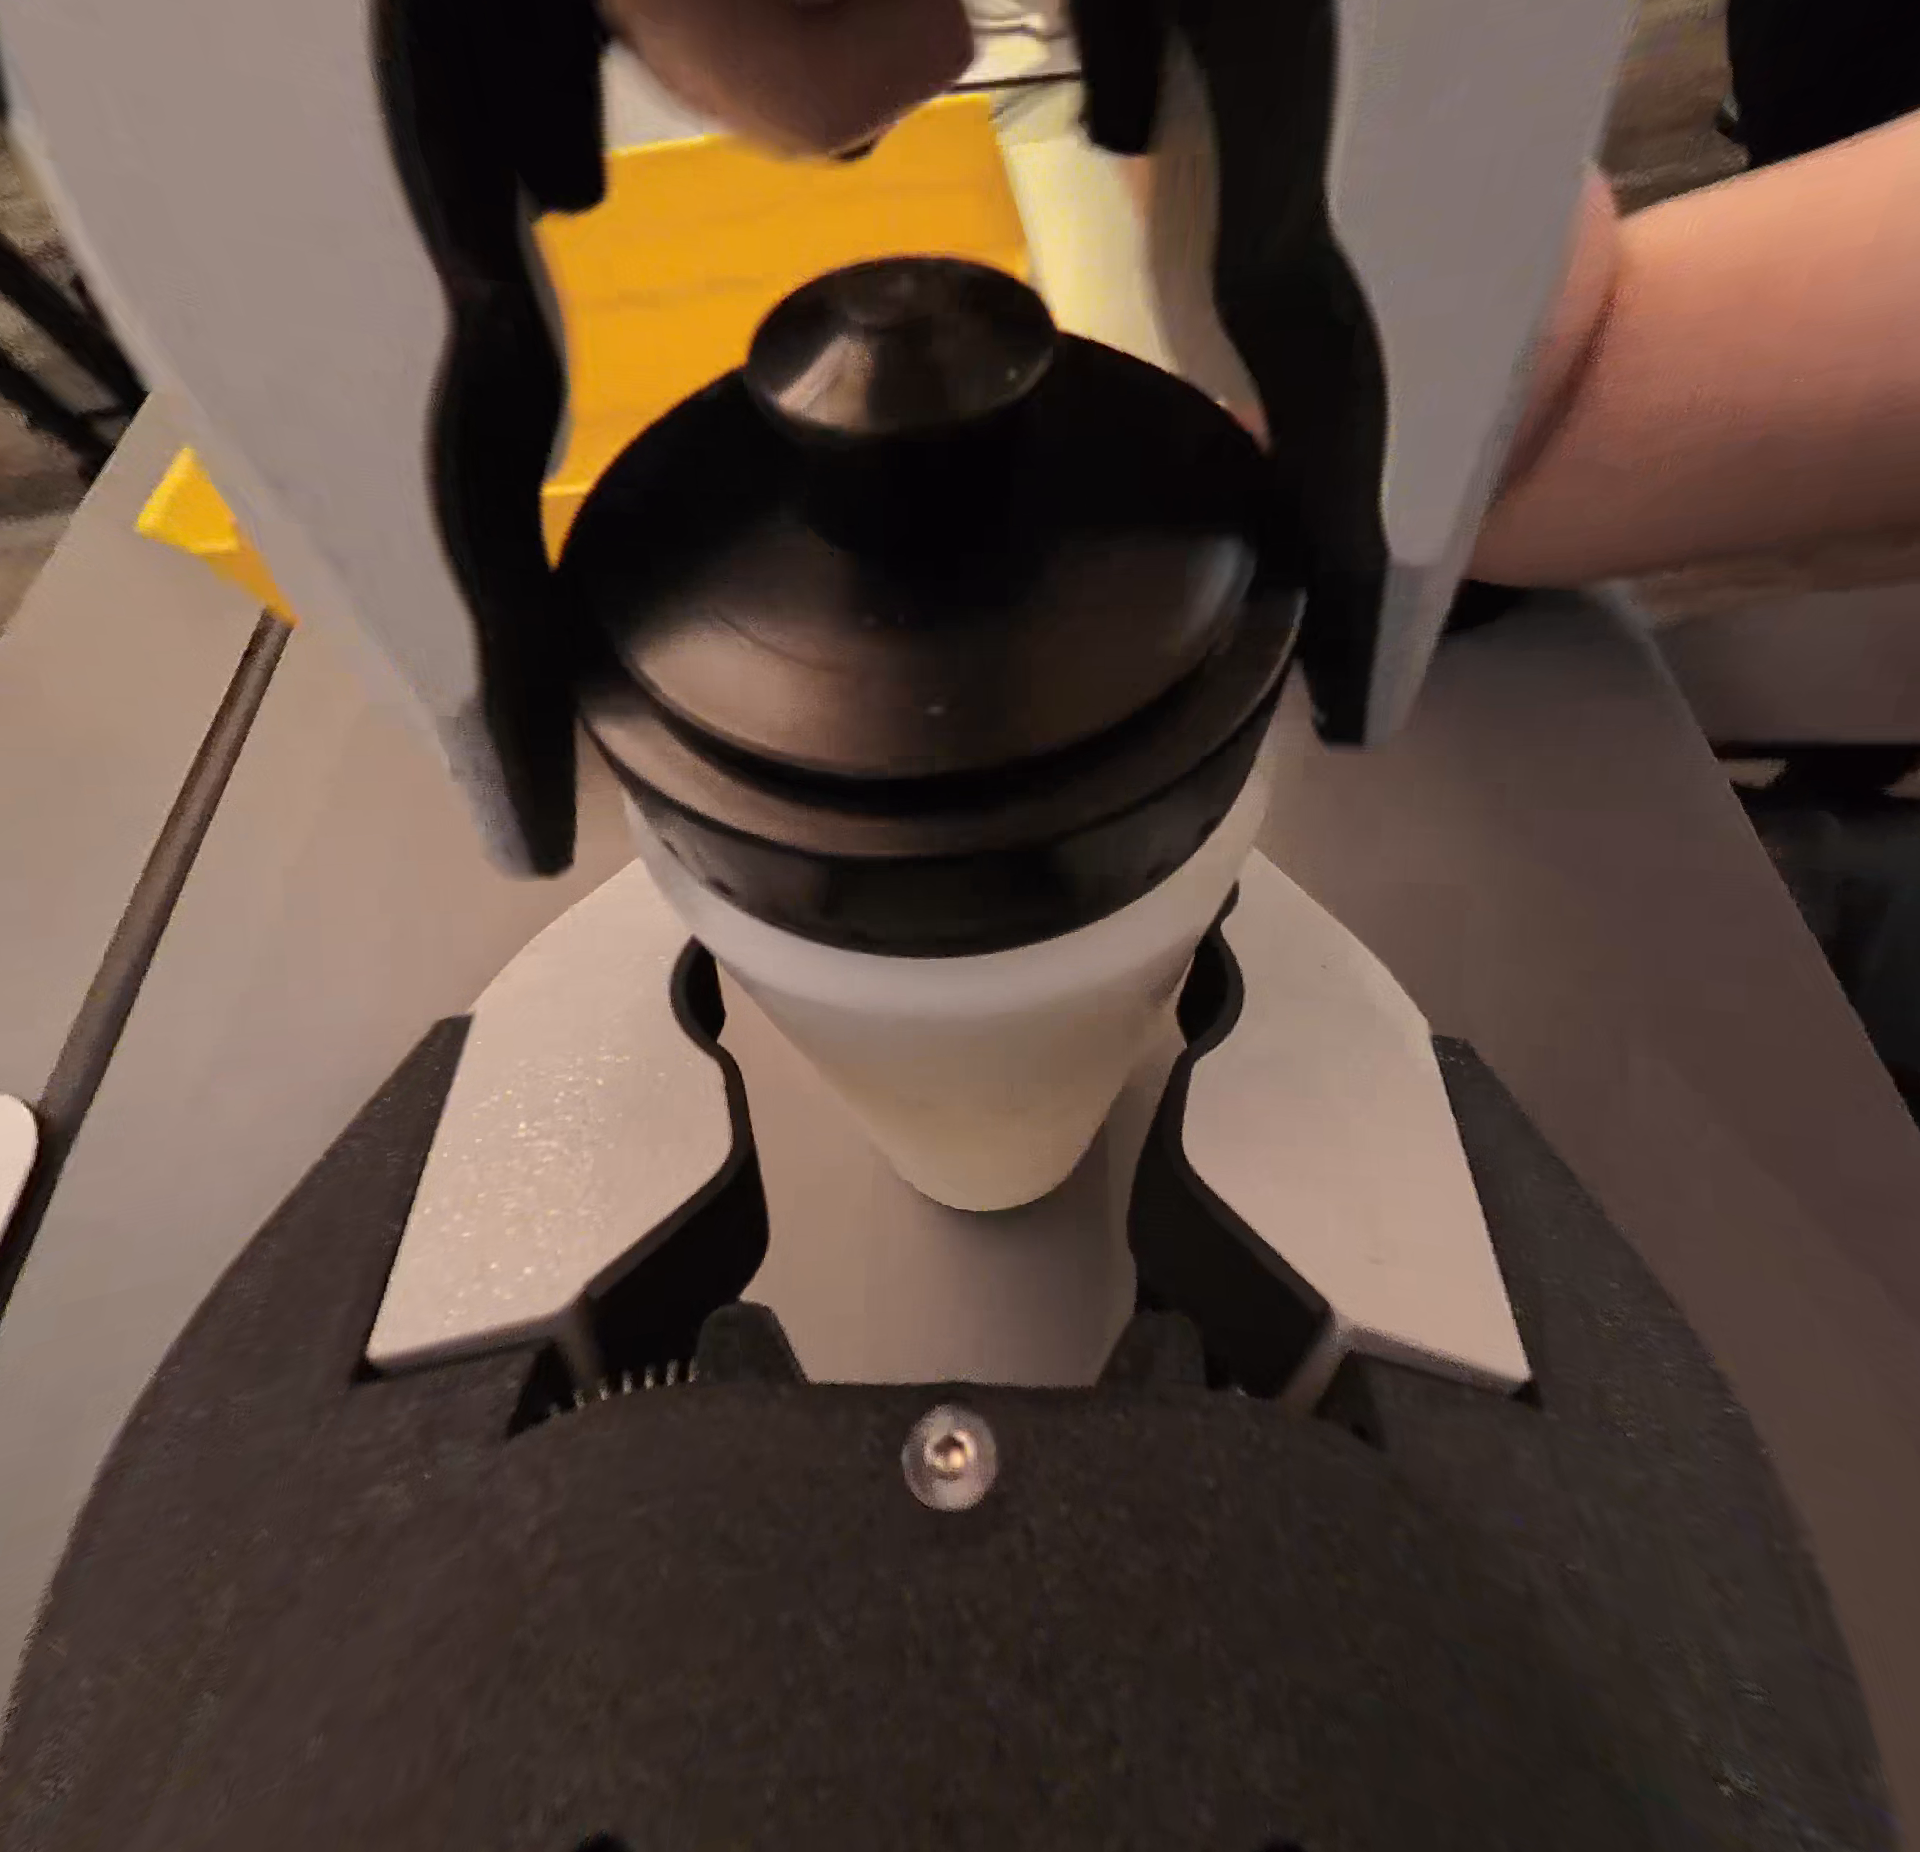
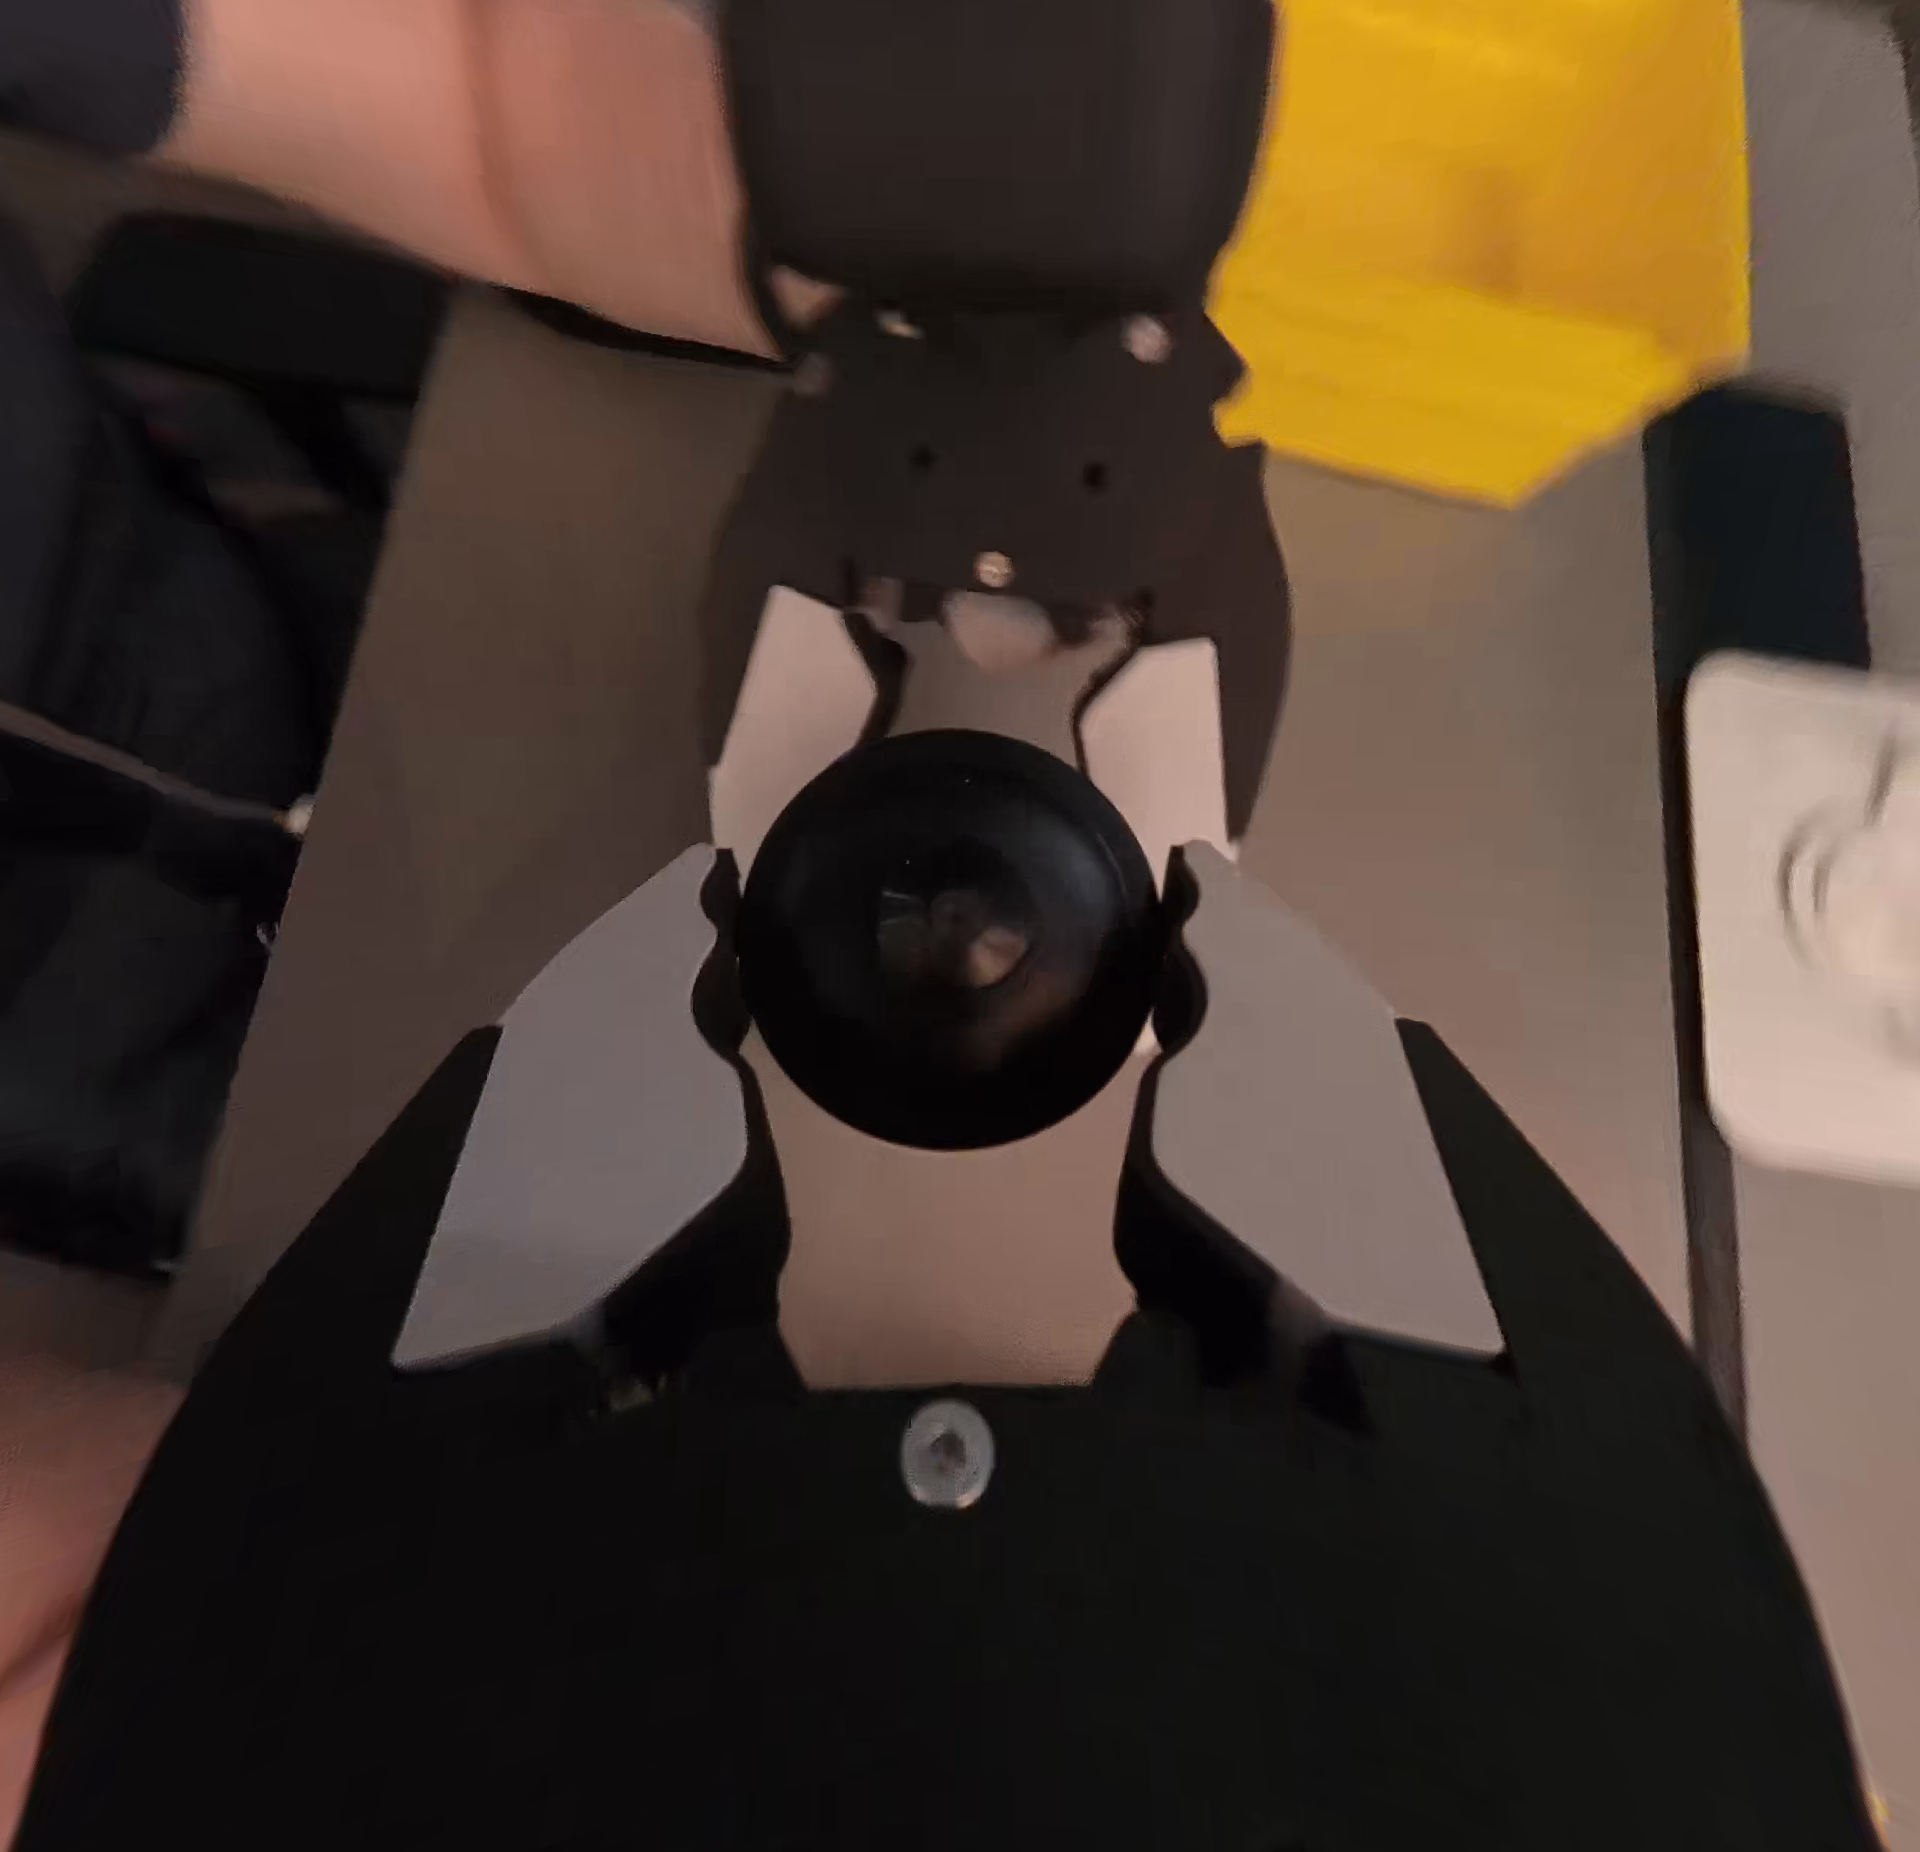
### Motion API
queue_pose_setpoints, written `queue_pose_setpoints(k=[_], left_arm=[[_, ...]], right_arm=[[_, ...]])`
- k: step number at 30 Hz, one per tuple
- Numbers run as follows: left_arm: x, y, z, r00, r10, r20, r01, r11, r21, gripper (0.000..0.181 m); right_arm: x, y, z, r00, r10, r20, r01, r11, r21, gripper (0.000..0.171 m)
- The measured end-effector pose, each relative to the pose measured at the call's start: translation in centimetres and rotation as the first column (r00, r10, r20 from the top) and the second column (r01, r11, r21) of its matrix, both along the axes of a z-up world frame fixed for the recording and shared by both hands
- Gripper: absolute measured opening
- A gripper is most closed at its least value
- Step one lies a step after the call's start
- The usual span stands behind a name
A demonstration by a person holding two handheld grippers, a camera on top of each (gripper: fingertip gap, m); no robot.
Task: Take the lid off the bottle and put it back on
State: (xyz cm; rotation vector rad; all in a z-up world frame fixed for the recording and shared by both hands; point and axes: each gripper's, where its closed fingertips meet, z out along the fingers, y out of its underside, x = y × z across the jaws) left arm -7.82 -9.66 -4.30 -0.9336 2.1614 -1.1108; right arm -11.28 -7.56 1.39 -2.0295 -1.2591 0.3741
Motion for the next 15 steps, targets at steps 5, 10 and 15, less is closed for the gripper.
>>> queue_pose_setpoints(k=[5,10,15], left_arm=[[0.6,0.9,0.0,0.998,0.066,-0.020,-0.067,0.997,-0.023,0.088],[1.4,3.1,0.0,0.978,0.207,-0.032,-0.207,0.978,-0.011,0.087],[1.4,3.3,-0.1,0.965,0.260,-0.047,-0.259,0.966,0.017,0.088]], right_arm=[[0.6,1.0,0.1,0.998,-0.030,-0.062,0.030,1.000,0.000,0.081],[2.4,3.3,0.7,0.931,-0.363,-0.044,0.362,0.932,-0.028,0.089],[2.7,3.1,0.6,0.864,-0.502,-0.034,0.497,0.862,-0.104,0.075]])
